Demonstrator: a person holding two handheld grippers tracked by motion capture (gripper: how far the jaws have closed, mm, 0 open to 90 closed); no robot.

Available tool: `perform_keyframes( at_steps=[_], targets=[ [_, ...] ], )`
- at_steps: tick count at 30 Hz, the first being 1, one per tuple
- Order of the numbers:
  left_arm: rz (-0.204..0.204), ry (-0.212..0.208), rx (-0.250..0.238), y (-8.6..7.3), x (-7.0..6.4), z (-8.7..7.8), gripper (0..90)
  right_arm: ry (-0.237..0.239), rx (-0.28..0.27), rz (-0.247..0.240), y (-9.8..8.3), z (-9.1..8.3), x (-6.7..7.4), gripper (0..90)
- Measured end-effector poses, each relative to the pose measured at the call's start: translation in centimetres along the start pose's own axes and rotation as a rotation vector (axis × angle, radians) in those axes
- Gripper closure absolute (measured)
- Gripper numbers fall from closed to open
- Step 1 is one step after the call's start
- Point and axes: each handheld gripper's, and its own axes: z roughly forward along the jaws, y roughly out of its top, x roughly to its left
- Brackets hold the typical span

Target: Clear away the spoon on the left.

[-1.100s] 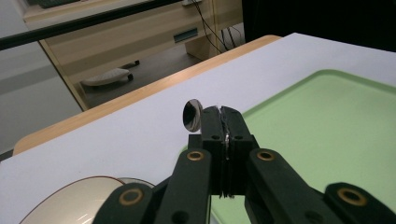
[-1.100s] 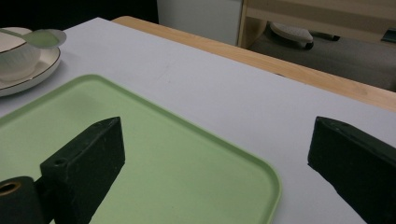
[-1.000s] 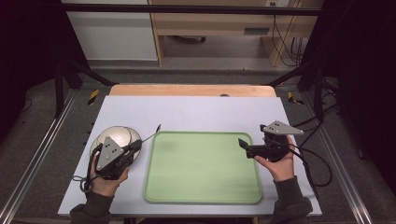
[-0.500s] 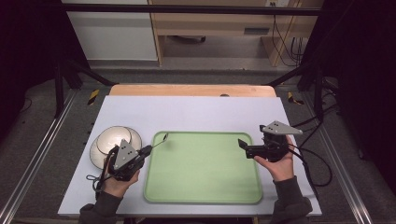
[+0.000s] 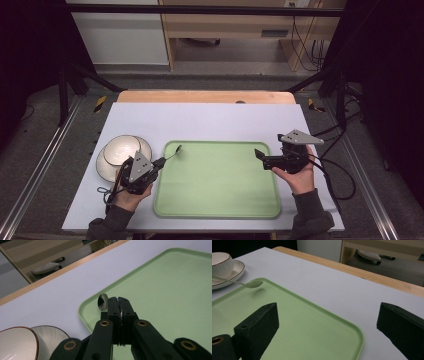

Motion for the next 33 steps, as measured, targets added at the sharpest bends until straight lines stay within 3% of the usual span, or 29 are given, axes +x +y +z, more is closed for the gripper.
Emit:
perform_keyframes(
  at_steps=[14,23,26,30,33],
  targets=[
    [0.046,0.015,0.027,-0.1,-0.5,0.5,88.7,0.003,0.005,-0.005,-0.1,0.2,0.0,4.5],
    [0.133,0.031,0.056,-0.1,-1.1,0.8,88.6,0.006,0.014,0.005,-0.1,0.2,0.1,4.5],
    [0.155,0.038,0.045,-0.1,-1.4,0.9,88.6,0.004,0.012,0.000,-0.1,0.2,0.1,4.5],
    [0.215,0.048,0.050,-0.1,-1.9,1.1,88.5,0.004,0.011,-0.002,-0.1,0.2,0.1,4.6],
    [0.227,0.049,0.051,-0.2,-2.1,1.2,88.5,0.003,0.008,-0.005,-0.1,0.2,0.1,4.6]
  ],
)
